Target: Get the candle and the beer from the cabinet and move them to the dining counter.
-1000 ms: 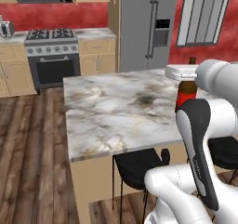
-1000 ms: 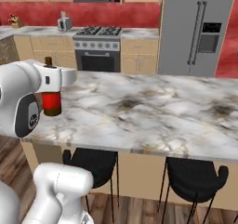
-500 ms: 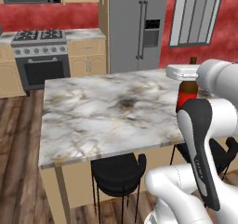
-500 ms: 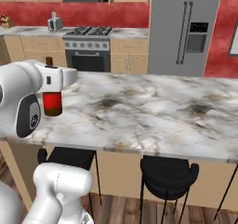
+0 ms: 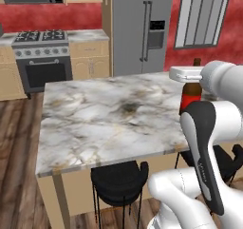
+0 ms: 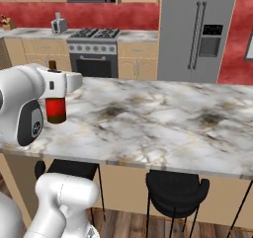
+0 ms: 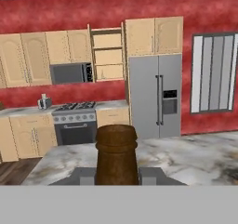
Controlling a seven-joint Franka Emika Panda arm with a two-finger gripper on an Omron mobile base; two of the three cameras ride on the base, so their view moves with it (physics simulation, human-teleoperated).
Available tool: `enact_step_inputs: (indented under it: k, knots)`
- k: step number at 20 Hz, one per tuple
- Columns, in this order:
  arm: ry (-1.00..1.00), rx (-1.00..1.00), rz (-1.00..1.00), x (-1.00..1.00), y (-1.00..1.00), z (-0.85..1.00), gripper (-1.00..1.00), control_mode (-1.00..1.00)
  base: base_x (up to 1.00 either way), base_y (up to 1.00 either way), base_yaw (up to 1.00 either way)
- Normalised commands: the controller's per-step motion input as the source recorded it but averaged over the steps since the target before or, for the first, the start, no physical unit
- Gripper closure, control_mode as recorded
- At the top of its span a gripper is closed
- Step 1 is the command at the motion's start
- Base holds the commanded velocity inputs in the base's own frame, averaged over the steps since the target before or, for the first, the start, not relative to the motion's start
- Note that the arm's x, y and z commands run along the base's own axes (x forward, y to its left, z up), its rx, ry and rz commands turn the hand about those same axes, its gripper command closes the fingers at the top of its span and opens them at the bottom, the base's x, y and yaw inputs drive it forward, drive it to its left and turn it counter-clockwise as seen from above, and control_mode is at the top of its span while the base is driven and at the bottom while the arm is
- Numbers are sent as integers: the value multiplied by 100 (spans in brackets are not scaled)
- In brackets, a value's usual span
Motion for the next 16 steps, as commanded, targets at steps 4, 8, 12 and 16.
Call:
enact_step_inputs:
  k: [4,8,12,16]
  knots:
    - [0,0,0,0,0,0,100,100,9,-2,0]
    - [0,0,0,0,0,0,100,-100,0,0,0]
    - [0,0,12,3,0,-15,100,-100,0,0,0]
    - [4,0,41,44,0,-50,100,-100,0,0,0]
